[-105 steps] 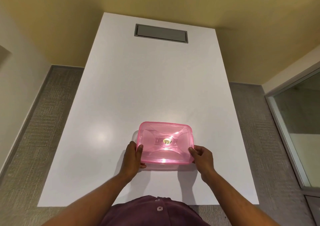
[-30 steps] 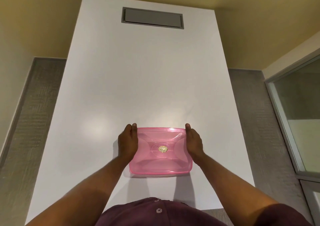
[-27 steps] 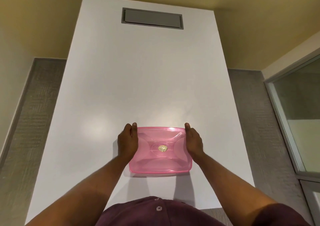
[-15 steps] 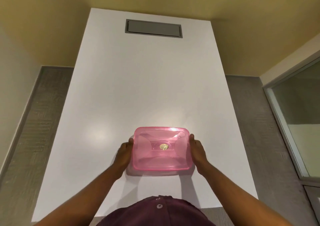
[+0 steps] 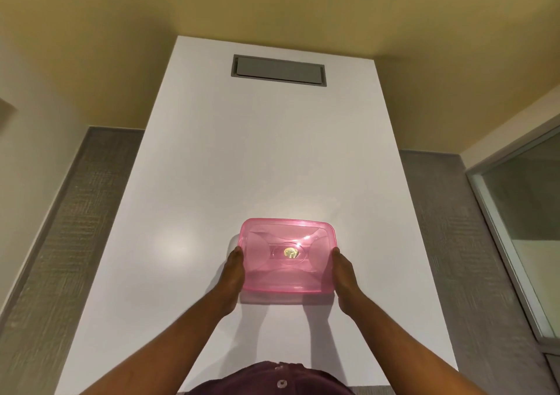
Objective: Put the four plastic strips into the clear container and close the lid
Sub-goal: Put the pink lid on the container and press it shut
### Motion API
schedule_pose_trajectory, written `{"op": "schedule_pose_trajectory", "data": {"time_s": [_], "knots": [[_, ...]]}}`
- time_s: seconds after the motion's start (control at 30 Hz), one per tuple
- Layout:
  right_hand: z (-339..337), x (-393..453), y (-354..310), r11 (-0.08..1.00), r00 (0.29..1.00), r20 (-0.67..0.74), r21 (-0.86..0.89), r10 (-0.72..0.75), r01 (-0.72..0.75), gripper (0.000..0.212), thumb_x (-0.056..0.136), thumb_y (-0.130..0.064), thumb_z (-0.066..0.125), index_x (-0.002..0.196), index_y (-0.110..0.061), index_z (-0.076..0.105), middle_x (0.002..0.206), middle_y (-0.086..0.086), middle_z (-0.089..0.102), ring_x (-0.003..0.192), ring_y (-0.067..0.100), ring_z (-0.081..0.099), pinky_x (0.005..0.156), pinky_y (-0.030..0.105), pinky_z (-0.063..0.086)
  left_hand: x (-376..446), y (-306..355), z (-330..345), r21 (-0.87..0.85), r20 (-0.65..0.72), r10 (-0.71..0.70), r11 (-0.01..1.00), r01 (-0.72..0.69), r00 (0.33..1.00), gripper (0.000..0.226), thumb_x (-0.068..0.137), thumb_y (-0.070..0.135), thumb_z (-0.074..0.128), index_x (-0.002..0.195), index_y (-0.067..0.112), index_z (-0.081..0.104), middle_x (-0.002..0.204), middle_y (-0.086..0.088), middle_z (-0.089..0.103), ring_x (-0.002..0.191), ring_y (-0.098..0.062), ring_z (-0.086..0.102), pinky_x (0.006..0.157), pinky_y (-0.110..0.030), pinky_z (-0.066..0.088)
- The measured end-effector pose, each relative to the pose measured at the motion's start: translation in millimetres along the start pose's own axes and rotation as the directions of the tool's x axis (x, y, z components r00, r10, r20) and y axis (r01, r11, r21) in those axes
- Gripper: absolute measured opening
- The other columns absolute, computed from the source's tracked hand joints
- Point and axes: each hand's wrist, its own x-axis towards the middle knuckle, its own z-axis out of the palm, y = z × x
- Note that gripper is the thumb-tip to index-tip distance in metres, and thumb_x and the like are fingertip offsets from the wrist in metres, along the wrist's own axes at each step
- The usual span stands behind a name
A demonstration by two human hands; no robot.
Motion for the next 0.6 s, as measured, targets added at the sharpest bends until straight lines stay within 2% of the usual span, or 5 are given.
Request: {"op": "schedule_pose_trajectory", "data": {"time_s": [0.23,0.4,0.6], "knots": [[16,25,-56,0.997,0.999,-0.005,0.066,-0.042,0.042,0.039,0.108,-0.039,0.035,0.119,-0.014,0.063,0.128,0.013,0.065,0.121,0.033,0.06,0.106,0.048,0.047,40,59,6,-0.015,-0.004,0.05,0.999,-0.05,0.999,0.055,0.107,0.049,0.022,0.155,0.025,0.034,0.157,-0.007,0.043,0.143,-0.03,0.042,0.121,-0.053,0.032],[31,55,-110,0.995,0.997,0.002,0.06,-0.077,0.077,0.04,0.107,-0.036,0.035,0.125,-0.01,0.061,0.123,0.012,0.061,0.107,0.027,0.057,0.092,0.039,0.046,77,108,11,-0.046,-0.02,0.053,0.997,-0.054,0.998,0.055,0.107,0.05,0.021,0.155,0.026,0.033,0.156,-0.007,0.044,0.141,-0.032,0.044,0.117,-0.056,0.036],[51,98,-167,0.988,0.99,0.022,0.082,-0.136,0.134,0.04,0.109,-0.039,0.035,0.133,-0.015,0.056,0.116,0.007,0.056,0.105,0.026,0.055,0.091,0.038,0.045,118,166,16,-0.127,-0.001,0.061,0.99,-0.061,0.998,0.054,0.107,0.049,0.024,0.15,0.023,0.041,0.15,-0.011,0.051,0.135,-0.034,0.05,0.116,-0.055,0.038]]}}
